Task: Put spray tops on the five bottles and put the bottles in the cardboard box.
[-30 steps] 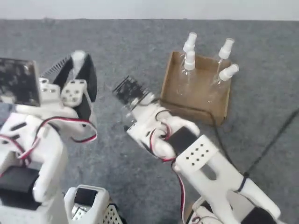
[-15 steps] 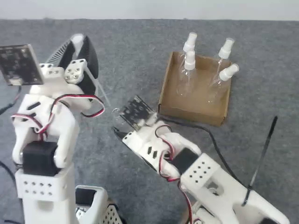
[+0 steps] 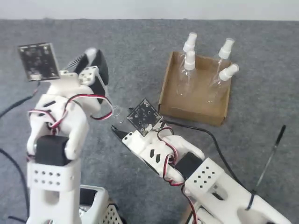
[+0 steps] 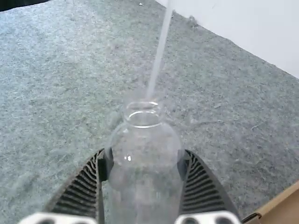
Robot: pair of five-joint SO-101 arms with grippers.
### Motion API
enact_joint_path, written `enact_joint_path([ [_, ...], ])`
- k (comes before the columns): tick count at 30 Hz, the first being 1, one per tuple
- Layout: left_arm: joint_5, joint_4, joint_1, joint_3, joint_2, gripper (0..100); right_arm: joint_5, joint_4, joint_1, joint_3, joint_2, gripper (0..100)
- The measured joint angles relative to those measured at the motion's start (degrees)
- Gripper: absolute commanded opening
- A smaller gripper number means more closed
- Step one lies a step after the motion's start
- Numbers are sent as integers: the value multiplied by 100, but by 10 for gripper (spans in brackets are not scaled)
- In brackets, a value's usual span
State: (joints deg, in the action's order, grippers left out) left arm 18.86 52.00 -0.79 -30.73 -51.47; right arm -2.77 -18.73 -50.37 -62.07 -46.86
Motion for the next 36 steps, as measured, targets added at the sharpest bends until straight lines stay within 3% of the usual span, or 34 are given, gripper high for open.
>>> enact_joint_path([
  [7,-105,651,-484,-229,0,18,422,466,167,-158,-9,6],
  [13,-695,1248,-756,-299,0,178,598,545,229,-220,-35,6],
  [23,-897,1354,62,527,0,159,598,545,237,-220,-35,6],
  [36,-1204,1292,123,-70,378,159,598,545,229,-237,-26,6],
])
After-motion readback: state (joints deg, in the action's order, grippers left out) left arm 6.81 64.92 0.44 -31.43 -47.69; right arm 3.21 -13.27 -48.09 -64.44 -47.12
